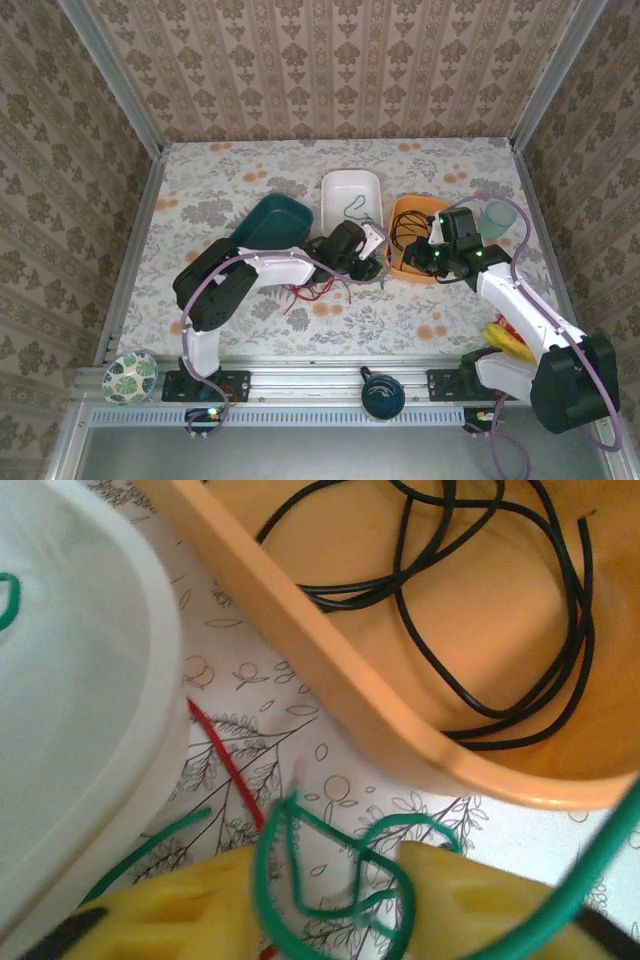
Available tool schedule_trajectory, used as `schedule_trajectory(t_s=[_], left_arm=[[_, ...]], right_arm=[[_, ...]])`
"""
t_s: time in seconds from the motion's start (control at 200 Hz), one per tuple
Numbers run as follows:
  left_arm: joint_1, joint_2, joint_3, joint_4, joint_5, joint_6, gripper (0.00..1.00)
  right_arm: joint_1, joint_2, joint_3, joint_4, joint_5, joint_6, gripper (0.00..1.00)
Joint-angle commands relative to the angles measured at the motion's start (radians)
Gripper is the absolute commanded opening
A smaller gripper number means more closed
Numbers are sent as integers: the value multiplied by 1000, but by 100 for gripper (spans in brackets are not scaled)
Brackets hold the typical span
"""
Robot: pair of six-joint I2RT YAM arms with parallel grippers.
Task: Untangle the cables
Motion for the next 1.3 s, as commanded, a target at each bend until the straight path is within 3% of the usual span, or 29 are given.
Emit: schedule_trajectory(t_s=[0.0, 0.055, 0.205, 0.54, 0.72, 0.875, 1.055, 1.235, 1.295], left_arm=[[0, 20, 31, 10, 56, 0, 14], [0, 17, 29, 3, 64, -6, 0], [0, -48, -32, 5, 86, -26, 0], [13, -367, -239, -29, 201, -43, 0], [76, -525, -336, -11, 348, -89, 0], [144, -637, -414, 31, 389, -105, 0], [249, -711, -499, 144, 415, -199, 0], [267, -714, -510, 137, 396, -201, 0], [264, -699, -502, 123, 388, -196, 11]], right_arm=[[-6, -21, -11, -7, -25, 16, 1], [-8, -23, -11, -12, -16, 16, 1], [-13, -35, -12, -16, 30, 35, 1], [-25, -48, -29, -3, 130, 91, 1], [-34, -51, -40, -23, 173, 105, 0], [-53, -59, -50, -36, 194, 102, 0], [-85, -63, -38, -82, 237, 85, 0], [-120, -84, -26, -101, 252, 61, 0], [-120, -85, -23, -75, 206, 42, 0]])
